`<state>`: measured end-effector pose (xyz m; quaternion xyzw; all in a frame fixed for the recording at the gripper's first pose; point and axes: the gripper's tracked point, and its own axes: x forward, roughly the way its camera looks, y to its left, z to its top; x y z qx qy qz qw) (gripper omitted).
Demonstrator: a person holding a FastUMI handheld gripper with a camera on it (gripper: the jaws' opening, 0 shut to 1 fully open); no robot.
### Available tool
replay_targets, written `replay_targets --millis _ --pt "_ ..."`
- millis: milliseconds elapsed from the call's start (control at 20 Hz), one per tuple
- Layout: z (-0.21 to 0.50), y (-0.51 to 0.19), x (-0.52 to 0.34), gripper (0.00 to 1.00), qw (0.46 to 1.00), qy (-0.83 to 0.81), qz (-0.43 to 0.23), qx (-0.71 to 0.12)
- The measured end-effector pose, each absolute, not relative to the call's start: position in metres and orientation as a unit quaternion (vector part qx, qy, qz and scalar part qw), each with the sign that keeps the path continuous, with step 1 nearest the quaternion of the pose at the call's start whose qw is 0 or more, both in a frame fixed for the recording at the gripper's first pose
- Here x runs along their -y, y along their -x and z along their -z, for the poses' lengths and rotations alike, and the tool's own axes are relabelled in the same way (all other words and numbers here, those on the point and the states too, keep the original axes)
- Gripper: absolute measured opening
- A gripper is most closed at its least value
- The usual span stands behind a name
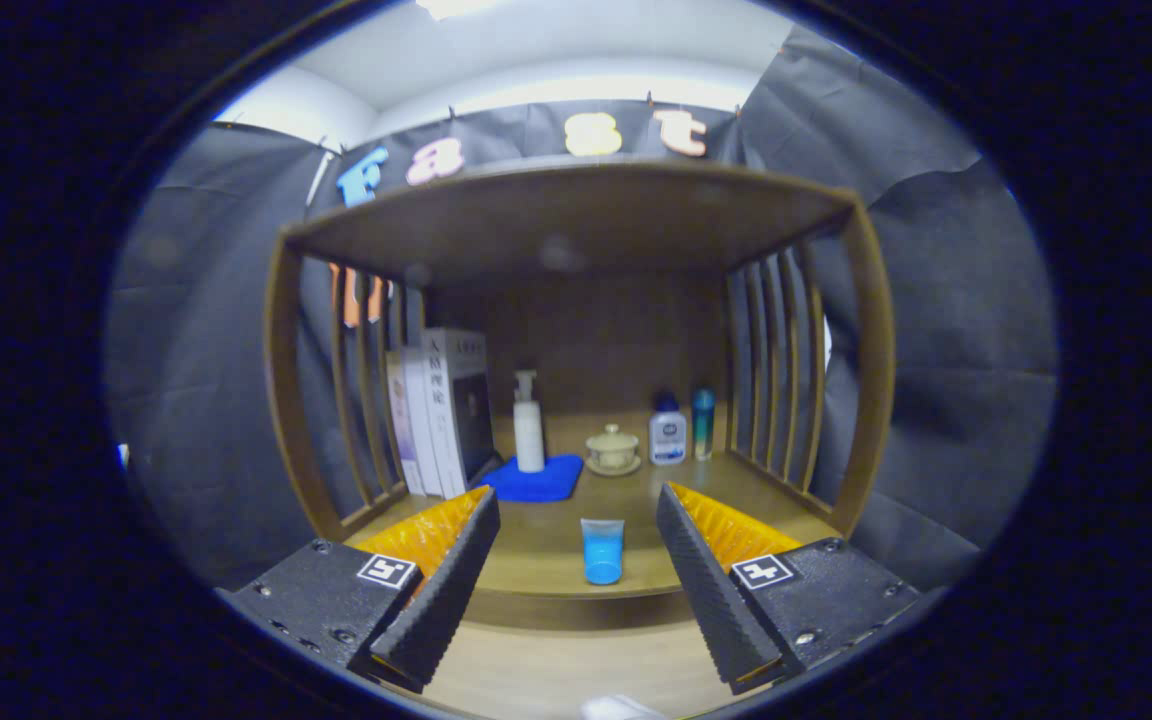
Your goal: Pull open the drawer, take out the items inside it, and place them on the countertop above the cabinet.
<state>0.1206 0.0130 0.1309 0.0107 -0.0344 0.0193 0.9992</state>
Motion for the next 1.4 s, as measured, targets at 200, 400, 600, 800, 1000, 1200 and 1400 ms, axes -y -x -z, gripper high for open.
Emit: replay_targets --millis 200,400,600,800,1000,1200,1400 --pt "-0.124 -0.061 -0.016 0.99 0.992 0.060 -0.041 0.099" --pt "-0.067 -0.031 -0.016 1.00 0.995 0.073 -0.031 0.053" --pt "-0.009 -0.020 -0.001 1.00 0.999 0.037 -0.022 -0.007" --pt "0.031 -0.012 0.013 1.00 0.998 0.031 -0.012 -0.044" --pt "0.038 -0.004 0.019 1.00 0.999 0.021 -0.010 -0.041" --pt "0.048 0.002 0.019 1.00 0.999 0.033 -0.006 -0.043" --pt "0.065 -0.001 0.020 1.00 0.998 0.013 0.008 -0.057"
